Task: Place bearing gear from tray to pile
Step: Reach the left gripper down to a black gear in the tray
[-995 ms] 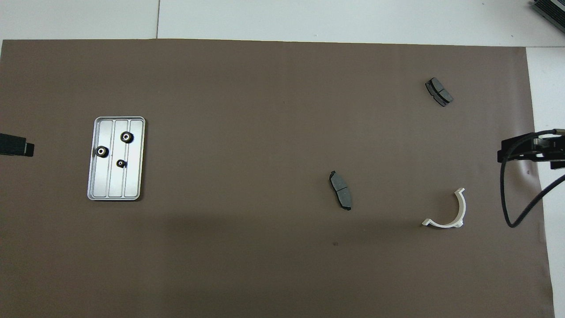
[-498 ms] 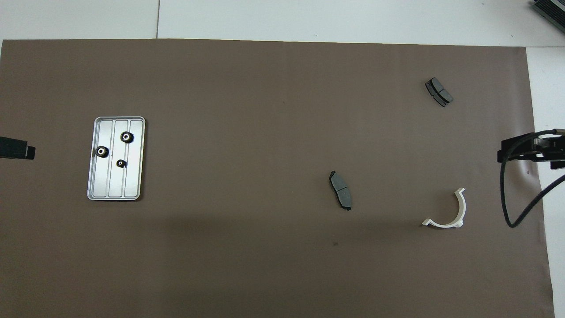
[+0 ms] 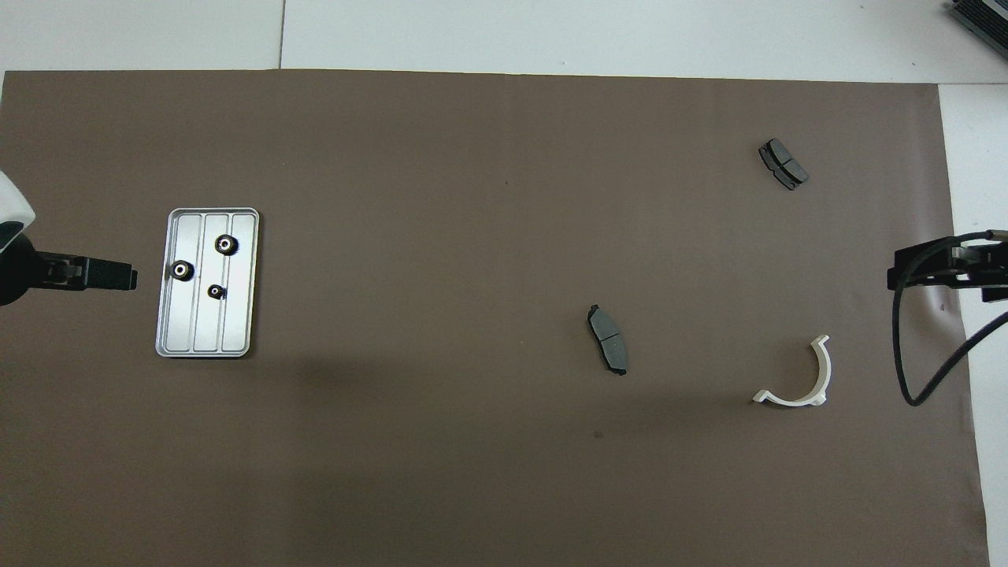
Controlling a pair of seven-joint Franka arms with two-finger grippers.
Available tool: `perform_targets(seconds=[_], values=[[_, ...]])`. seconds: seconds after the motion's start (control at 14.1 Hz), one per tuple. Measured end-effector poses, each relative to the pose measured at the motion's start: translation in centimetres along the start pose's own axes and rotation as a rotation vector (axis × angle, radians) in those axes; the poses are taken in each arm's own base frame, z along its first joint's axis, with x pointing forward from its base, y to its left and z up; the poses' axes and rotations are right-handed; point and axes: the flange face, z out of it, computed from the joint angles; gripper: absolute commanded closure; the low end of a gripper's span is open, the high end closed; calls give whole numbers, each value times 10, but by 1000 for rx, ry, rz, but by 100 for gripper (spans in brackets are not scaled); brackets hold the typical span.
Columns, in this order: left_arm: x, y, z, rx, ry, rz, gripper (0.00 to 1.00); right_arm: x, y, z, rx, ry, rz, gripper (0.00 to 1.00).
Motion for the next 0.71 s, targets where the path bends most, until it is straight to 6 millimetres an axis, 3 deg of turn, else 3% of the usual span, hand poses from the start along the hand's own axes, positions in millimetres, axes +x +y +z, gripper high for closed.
perform_targets(seconds=[0.36, 0.71], values=[[27, 7, 68, -1, -14, -20, 0, 0, 0, 0, 0, 0, 0, 0], [24, 2, 107, 3, 7, -52, 0, 0, 0, 0, 0, 0, 0, 0]])
